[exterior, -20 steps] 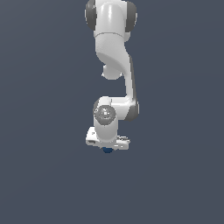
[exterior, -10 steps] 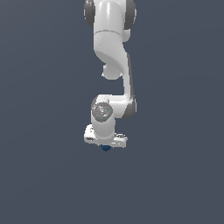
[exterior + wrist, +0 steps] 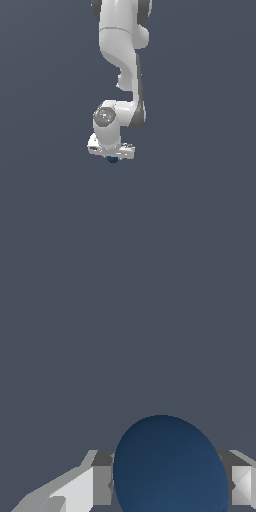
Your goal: Pick up the object and move it to a goal position.
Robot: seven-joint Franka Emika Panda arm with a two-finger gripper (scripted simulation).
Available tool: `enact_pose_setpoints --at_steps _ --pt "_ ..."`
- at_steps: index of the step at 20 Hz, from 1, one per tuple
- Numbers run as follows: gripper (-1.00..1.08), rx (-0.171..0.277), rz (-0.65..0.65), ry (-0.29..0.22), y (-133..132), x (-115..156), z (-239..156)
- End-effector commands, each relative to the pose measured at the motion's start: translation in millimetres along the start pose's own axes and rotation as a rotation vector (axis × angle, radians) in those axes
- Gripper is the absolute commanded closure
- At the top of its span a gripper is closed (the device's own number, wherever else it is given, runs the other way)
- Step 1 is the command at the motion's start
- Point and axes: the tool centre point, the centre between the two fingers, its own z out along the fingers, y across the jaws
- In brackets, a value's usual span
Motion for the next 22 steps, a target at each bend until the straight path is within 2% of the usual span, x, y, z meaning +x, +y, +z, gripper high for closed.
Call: enact_pose_setpoints --at_steps 1,15,22 --pt "1.08 0.0 0.001 0.001 18 -14 -2" --pt "1.08 0.0 0.001 0.002 135 -105 -8" --pt "1.08 0.0 0.001 0.002 180 -138 -11"
